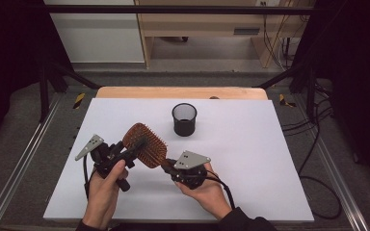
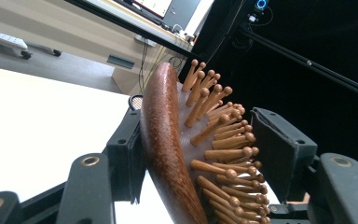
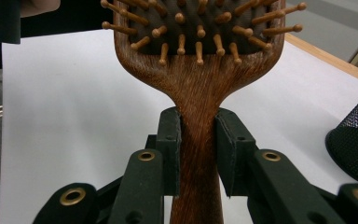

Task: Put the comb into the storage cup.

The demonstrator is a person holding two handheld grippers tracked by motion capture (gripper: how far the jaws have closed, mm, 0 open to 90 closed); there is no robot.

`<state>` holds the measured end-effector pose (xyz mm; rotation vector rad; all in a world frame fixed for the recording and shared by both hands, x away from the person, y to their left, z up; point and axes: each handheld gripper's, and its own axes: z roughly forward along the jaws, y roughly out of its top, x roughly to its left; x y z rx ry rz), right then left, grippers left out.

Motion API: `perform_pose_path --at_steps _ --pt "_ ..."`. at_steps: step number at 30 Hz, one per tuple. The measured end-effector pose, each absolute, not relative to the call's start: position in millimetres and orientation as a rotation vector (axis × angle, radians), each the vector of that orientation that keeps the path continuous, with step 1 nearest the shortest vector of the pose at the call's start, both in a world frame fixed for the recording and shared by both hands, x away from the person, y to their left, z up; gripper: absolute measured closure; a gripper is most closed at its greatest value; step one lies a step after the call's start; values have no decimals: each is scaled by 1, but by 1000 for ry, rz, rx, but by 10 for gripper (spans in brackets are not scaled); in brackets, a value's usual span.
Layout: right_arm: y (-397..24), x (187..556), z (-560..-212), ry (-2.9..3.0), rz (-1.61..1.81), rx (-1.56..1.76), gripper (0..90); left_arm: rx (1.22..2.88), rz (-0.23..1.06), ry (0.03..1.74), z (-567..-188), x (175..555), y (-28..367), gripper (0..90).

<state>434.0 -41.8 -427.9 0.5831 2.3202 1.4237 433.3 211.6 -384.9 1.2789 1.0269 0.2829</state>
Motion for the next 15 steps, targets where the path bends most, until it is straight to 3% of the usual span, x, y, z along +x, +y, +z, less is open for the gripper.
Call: perform_pose_path --at_steps 15 --pt "-38 433 -431 2326 1415 570 729 1248 215 1025 -387 433 213 472"
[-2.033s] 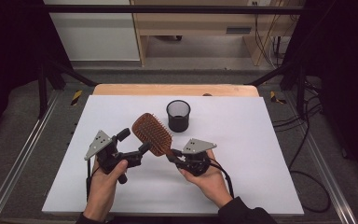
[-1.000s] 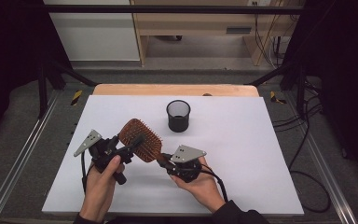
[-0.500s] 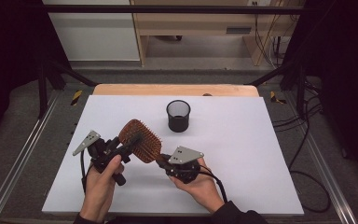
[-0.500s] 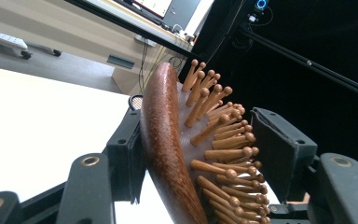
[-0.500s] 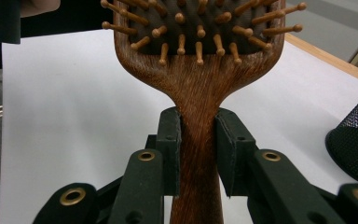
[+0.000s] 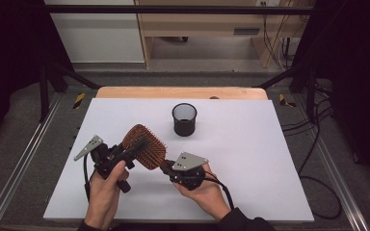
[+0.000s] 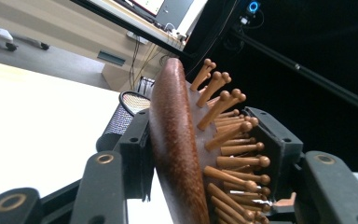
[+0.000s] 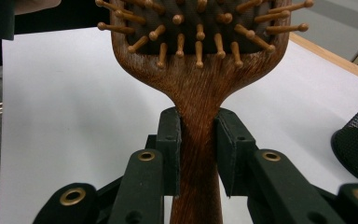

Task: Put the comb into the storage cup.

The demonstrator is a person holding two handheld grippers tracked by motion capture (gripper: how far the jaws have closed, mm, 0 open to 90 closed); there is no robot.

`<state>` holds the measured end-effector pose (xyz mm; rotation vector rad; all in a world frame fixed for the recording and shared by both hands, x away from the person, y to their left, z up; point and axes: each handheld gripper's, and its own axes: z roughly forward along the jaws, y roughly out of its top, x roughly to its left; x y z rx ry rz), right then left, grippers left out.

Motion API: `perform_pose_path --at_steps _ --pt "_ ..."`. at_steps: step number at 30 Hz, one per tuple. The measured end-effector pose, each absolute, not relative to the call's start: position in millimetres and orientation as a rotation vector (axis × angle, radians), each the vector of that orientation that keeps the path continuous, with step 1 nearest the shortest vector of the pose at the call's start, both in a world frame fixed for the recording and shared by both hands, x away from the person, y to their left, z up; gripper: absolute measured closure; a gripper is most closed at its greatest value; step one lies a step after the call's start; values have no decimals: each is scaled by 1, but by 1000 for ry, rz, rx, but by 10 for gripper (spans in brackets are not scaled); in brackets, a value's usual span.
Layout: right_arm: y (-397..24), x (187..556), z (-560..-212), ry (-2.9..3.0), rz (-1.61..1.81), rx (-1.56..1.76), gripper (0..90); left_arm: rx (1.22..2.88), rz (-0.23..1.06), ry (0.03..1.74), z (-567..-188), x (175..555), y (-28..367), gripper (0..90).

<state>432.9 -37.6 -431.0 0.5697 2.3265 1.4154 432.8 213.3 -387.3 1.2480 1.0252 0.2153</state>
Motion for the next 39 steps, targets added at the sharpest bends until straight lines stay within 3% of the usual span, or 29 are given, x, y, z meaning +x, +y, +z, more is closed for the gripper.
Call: perform_pose_path --at_steps 10,17,20,31,35,39 --pt "-35 434 -433 2347 1432 580 726 1192 150 1024 -394 434 218 510" --pt "-33 435 -437 2364 1428 595 707 1216 179 1022 -393 432 216 514" --pt "-34 436 -437 2363 1443 605 569 1219 210 1025 -392 432 217 515" --pt "-53 451 -436 2305 1572 815 278 1148 258 1035 -390 433 236 515" --pt "-59 456 -440 2297 1507 870 206 1134 295 1038 -387 432 241 515" --pt "-66 461 -441 2276 1464 901 204 1126 313 1046 -387 432 246 515"
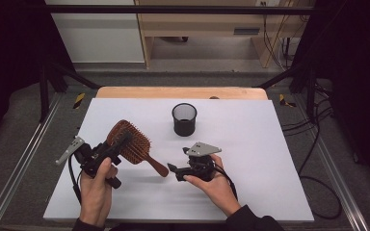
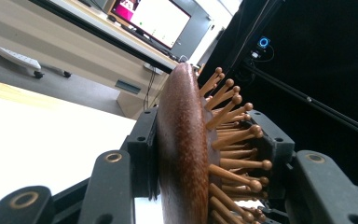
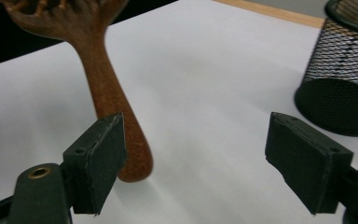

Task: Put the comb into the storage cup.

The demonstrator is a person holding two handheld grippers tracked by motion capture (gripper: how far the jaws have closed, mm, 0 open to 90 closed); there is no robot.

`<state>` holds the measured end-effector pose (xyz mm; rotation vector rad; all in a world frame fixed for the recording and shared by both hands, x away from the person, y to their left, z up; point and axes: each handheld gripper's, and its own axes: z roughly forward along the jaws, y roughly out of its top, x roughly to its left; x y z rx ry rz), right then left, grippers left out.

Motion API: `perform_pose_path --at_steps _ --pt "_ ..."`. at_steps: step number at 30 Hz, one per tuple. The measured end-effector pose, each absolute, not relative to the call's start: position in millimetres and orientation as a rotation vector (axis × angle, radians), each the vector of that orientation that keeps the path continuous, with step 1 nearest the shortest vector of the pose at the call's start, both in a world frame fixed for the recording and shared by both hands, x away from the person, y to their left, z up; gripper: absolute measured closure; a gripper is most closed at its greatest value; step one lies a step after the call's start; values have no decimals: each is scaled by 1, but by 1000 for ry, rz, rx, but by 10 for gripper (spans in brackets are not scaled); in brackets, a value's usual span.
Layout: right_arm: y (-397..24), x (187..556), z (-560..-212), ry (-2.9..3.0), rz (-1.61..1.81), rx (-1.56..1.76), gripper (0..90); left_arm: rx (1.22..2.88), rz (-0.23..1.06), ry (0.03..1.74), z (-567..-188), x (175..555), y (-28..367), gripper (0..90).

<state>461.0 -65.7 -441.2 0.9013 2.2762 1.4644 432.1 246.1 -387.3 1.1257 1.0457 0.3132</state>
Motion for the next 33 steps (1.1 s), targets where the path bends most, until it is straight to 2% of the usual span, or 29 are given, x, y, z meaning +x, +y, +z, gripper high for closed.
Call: perform_pose_path --at_steps 14,21,33 --pt "-88 471 -443 2207 1332 935 193 1105 346 1055 -386 431 255 515" --pt "-106 475 -439 2195 1352 948 144 1119 376 1039 -382 429 255 514" --pt "-136 482 -437 2144 1337 1011 126 1105 400 1048 -380 429 265 514"
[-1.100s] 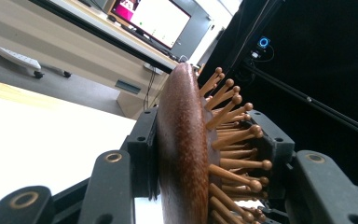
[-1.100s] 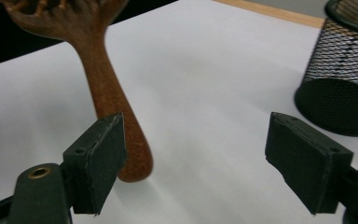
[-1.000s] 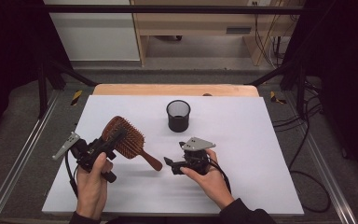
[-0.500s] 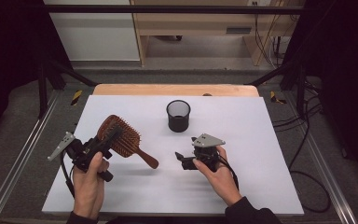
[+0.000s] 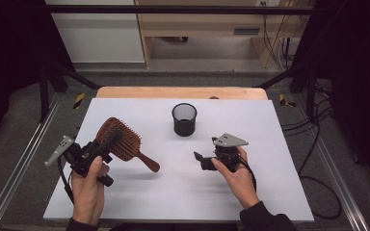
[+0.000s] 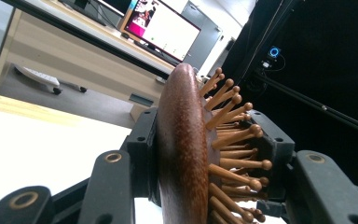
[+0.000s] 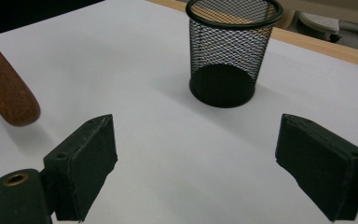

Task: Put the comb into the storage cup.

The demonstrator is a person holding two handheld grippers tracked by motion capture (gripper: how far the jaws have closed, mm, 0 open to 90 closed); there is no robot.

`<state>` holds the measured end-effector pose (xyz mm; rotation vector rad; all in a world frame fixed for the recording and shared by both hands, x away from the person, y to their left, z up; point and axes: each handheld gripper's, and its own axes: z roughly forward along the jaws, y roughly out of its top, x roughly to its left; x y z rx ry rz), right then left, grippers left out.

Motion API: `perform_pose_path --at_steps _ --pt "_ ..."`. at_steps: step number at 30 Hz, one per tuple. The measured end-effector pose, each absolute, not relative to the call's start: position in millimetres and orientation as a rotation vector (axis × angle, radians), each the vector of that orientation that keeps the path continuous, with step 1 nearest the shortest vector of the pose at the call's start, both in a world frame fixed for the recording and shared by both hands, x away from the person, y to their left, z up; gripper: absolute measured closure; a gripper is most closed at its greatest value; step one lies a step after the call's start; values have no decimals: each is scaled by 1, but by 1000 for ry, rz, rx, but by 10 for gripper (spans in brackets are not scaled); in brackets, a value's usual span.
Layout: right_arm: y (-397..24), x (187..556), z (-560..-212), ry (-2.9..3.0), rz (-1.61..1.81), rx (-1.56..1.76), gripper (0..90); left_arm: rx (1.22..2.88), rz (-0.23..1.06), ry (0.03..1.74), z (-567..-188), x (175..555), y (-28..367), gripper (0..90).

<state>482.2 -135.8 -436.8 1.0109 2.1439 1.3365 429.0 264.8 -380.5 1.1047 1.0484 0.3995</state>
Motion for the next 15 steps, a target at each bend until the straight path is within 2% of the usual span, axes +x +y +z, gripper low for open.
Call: perform_pose_path --at_steps 15 --pt "-182 485 -429 2048 1329 1077 101 1106 444 1062 -380 430 275 514"
